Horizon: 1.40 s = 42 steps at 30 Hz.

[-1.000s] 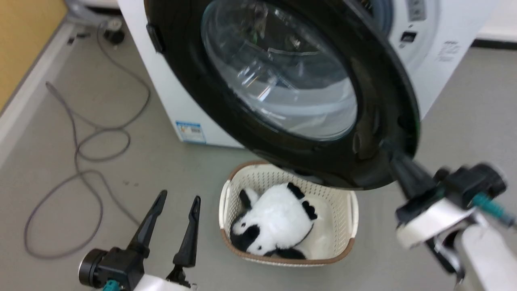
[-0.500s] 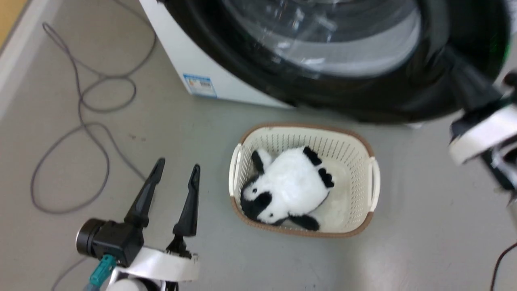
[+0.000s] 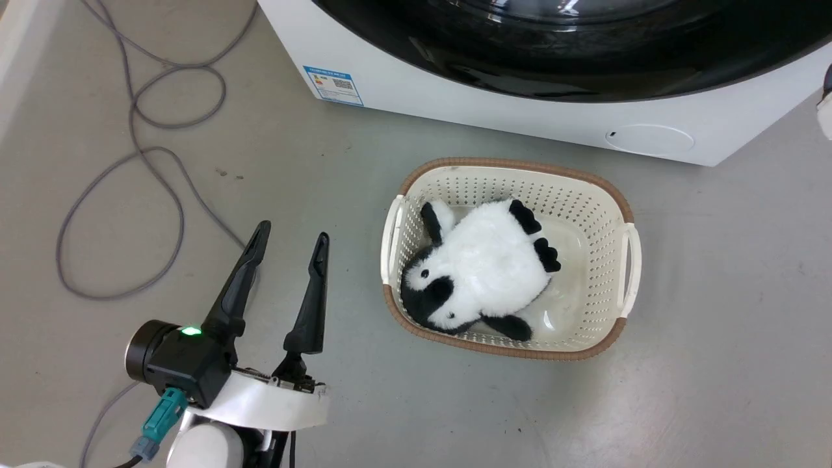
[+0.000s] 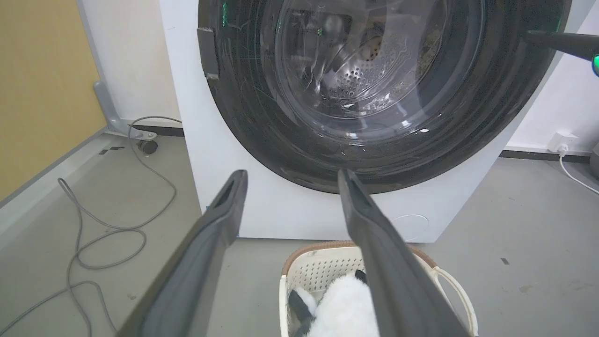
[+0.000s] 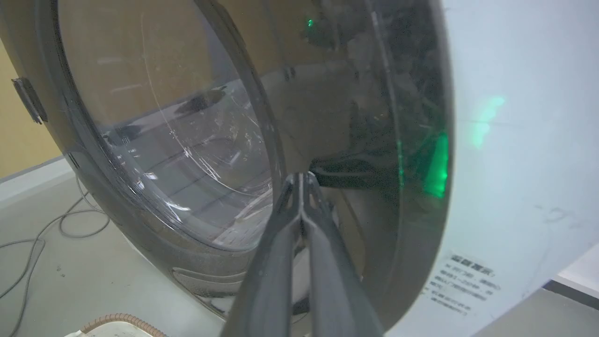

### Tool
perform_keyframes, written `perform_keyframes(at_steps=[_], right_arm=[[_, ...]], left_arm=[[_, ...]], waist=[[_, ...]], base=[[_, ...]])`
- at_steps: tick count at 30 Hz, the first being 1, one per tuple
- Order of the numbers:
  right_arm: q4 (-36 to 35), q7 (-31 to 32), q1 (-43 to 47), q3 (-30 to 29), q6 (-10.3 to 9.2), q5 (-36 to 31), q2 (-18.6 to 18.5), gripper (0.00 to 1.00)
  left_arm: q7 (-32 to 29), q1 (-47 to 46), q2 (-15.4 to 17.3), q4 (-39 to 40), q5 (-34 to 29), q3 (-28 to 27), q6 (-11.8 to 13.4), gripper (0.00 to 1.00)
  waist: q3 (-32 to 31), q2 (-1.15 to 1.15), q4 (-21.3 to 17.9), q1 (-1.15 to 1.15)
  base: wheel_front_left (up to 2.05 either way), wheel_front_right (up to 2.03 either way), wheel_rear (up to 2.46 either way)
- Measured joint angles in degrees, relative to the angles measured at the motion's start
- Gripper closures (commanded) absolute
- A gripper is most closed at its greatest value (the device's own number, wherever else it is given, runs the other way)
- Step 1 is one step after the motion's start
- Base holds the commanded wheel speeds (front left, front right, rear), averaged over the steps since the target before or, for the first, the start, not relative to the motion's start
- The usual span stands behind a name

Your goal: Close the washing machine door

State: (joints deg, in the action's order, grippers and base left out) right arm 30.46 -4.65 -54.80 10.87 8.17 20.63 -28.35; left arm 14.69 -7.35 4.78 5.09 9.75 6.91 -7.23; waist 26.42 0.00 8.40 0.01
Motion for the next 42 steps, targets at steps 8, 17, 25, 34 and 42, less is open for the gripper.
perform_keyframes(at_steps=[8, 17, 25, 34, 42], right_arm=[[4.8, -2.9, -0.1, 0.2, -0.14, -0.9, 1.4, 1.00], [3.2, -9.0, 12.4, 0.6, -0.63, 0.4, 5.1, 1.00], [-8.0, -10.1, 31.4, -4.5, -0.63, -0.5, 10.3, 1.00], [-20.4, -10.1, 49.7, -10.1, -0.64, -6.1, 17.9, 1.00], [-27.3, -10.1, 56.8, -12.4, -0.64, -11.3, 22.7, 1.00]], left_arm=[[0.0, 0.0, -0.1, -1.3, 0.0, -0.4, 0.0, 0.00], [0.0, 4.0, -0.6, -3.2, 0.5, -2.7, 0.0, 0.00], [0.0, 9.7, -1.1, -6.3, -0.5, -5.1, 0.0, 0.00], [0.0, 13.6, -1.5, -6.7, -0.6, -8.0, 0.0, 0.00], [0.0, 15.6, -1.7, -6.5, -1.0, -8.3, 0.0, 0.00]], waist=[[-2.3, 0.00, -0.2, 0.00], [-10.8, 0.00, -2.1, -0.01], [-19.6, 0.00, -5.4, -0.01], [-25.7, 0.00, -9.1, -0.02], [-27.4, 0.00, -9.5, -0.02]], base=[[0.00, 0.00, 0.00], [0.00, 0.00, 0.00], [0.00, 0.00, 0.00], [0.00, 0.00, 0.00], [0.00, 0.00, 0.00]])
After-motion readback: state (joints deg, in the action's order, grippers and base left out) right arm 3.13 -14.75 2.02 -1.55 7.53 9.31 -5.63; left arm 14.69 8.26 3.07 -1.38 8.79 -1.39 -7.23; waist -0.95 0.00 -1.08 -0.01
